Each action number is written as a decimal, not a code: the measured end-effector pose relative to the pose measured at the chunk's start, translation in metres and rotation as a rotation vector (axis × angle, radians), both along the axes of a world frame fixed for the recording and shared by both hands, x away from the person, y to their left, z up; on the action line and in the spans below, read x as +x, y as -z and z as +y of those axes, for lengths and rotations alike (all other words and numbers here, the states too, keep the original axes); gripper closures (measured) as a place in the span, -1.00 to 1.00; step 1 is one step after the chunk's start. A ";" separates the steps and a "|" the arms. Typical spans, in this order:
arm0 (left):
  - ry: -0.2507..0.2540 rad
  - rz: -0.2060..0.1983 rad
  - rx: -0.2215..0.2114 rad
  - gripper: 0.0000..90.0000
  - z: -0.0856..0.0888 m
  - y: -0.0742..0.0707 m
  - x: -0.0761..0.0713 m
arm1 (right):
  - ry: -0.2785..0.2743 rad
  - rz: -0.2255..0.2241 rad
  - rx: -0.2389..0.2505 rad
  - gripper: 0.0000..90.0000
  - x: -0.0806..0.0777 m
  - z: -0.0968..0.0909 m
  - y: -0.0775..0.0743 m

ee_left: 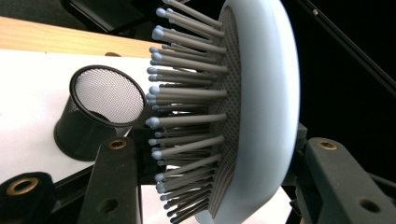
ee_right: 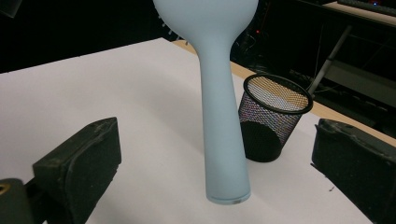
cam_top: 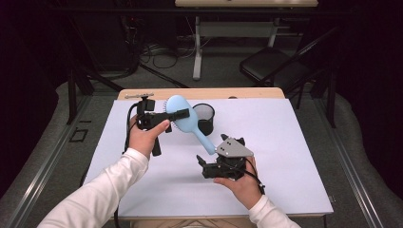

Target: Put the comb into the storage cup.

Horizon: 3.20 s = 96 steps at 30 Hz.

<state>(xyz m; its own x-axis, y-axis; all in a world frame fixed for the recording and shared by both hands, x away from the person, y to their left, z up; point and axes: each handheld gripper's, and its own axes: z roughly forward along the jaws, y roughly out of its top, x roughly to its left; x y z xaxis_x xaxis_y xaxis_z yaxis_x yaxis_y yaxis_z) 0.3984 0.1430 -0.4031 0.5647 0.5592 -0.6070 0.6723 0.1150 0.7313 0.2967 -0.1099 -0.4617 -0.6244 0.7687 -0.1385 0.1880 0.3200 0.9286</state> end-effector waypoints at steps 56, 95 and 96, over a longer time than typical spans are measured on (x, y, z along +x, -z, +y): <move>-0.027 -0.222 0.183 0.11 0.010 -0.019 -0.008 | -0.007 0.019 -0.045 -1.00 -0.001 0.006 0.011; -0.067 -0.340 0.234 0.11 0.011 -0.027 -0.002 | -0.016 0.024 -0.019 -1.00 -0.002 0.005 0.015; -0.069 -0.342 0.233 0.11 0.011 -0.027 -0.001 | -0.016 0.024 -0.019 -1.00 -0.002 0.005 0.015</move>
<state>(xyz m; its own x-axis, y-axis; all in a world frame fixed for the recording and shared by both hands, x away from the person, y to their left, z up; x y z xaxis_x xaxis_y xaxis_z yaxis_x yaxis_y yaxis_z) 0.3971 0.1540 -0.3757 0.6684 0.7028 -0.2437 0.3825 -0.0438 0.9229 0.2945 -0.1051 -0.4764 -0.6400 0.7560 -0.1375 0.2049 0.3404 0.9177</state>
